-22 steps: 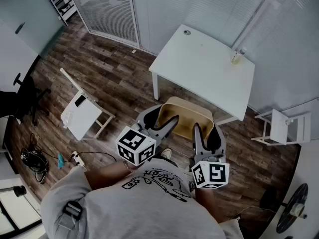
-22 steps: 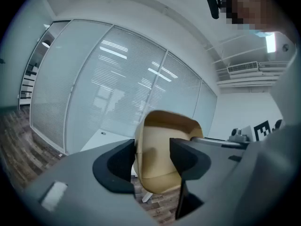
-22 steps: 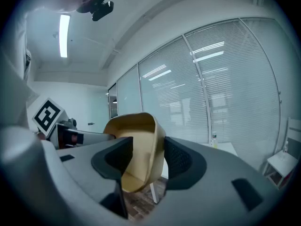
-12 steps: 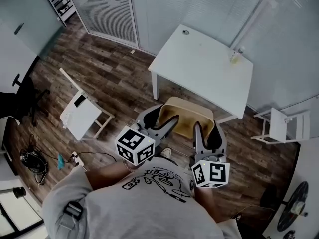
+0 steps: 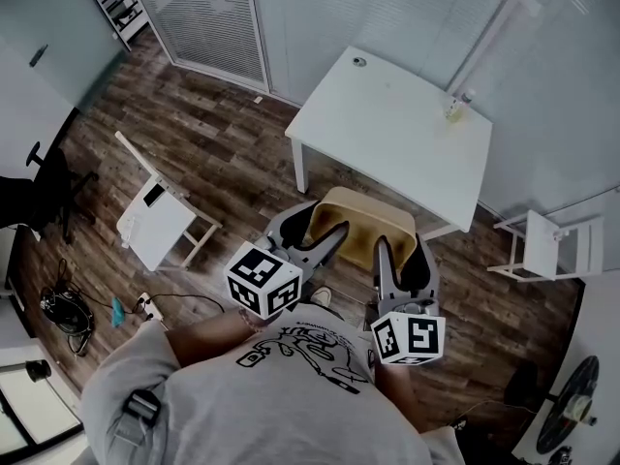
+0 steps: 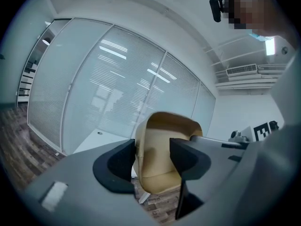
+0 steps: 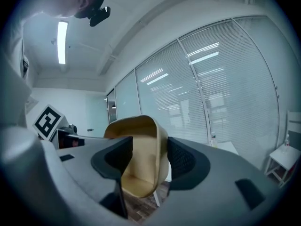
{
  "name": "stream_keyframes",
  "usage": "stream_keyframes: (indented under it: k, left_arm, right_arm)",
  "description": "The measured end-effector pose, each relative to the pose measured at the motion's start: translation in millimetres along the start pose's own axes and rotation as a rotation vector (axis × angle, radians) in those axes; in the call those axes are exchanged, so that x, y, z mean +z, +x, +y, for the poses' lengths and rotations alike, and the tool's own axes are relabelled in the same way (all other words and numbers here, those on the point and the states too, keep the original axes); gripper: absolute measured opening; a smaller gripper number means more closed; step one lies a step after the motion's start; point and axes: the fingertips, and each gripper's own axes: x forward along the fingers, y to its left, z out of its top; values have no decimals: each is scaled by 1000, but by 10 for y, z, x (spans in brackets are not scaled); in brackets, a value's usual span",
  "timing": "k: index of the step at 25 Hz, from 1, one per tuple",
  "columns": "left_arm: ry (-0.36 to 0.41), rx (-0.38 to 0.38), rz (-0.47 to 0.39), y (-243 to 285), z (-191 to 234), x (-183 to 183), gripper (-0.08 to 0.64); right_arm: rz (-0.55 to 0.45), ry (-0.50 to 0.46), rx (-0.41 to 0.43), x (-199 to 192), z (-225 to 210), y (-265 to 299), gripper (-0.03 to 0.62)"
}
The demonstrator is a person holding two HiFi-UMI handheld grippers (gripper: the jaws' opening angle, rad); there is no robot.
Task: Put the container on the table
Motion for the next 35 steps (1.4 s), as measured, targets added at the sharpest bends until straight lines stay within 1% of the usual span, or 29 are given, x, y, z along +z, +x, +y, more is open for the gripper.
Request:
stream_keyframes:
  k: [9, 12, 18, 22, 26, 30, 35]
  left_arm:
    - [-5, 6, 16, 347, -163, -106, 225]
    - [-7, 7, 33, 451, -197, -157, 225]
    - [-17, 6, 52, 612, -132, -169, 225]
    - [-29, 7, 52, 737, 37, -105, 225]
    - [-40, 14, 48, 829, 296, -18, 225]
    - [-49, 21, 35, 955, 670, 178, 225]
    - [-47, 30, 16, 1023, 1214, 458, 225]
  right_arm:
    - [8, 19, 1, -50, -386, -46, 201]
    - [16, 39, -6, -85, -509, -40, 201]
    - [38, 59, -16, -142, -627, 64, 201]
    - [47, 59, -13, -134, -659, 275, 201]
    - [53, 54, -3, -124, -626, 568, 201]
    - [63, 50, 9, -85, -571, 1006, 201]
    - [69, 42, 29, -37, -391, 1613, 201]
